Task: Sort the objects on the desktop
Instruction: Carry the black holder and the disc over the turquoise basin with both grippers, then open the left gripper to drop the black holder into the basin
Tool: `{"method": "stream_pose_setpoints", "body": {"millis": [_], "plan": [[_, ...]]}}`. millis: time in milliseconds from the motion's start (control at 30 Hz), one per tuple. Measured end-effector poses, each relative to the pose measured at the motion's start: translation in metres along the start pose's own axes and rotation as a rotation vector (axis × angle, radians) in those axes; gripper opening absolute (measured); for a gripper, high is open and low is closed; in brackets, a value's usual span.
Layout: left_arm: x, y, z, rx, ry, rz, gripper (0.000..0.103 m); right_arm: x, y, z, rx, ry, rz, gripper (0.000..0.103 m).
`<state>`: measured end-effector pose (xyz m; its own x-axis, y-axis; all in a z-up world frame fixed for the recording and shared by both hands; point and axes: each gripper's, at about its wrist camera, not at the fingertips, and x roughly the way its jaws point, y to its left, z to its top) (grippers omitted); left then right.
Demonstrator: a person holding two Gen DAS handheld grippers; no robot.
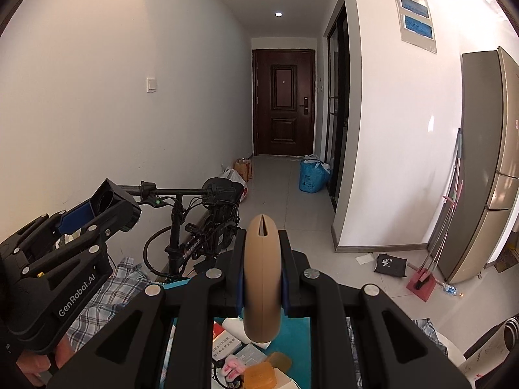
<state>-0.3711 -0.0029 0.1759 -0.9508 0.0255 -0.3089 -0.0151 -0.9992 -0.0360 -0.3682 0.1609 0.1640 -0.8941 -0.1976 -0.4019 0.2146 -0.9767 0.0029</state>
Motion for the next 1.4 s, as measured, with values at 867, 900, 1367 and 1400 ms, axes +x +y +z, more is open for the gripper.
{"method": "stream_pose_setpoints", "body": {"millis": [867, 900, 1367, 1400], "plan": [[0.038, 0.016, 0.041, -0.041, 0.623, 0.025, 0.039, 0.023, -0.027, 0.057, 0.136, 0.496, 0.030, 0.015], [0.042, 0.017, 0.033, -0.036, 0.640, 0.034, 0.039, 0.026, -0.026, 0.052, 0.146, 0.495, 0.040, 0.015], [0.096, 0.013, -0.093, -0.047, 0.860, 0.027, 0.039, 0.092, -0.010, -0.069, 0.213, 0.701, 0.105, 0.015], [0.099, 0.013, -0.100, -0.050, 0.876, 0.031, 0.039, 0.094, -0.009, -0.074, 0.213, 0.711, 0.107, 0.015]]}}
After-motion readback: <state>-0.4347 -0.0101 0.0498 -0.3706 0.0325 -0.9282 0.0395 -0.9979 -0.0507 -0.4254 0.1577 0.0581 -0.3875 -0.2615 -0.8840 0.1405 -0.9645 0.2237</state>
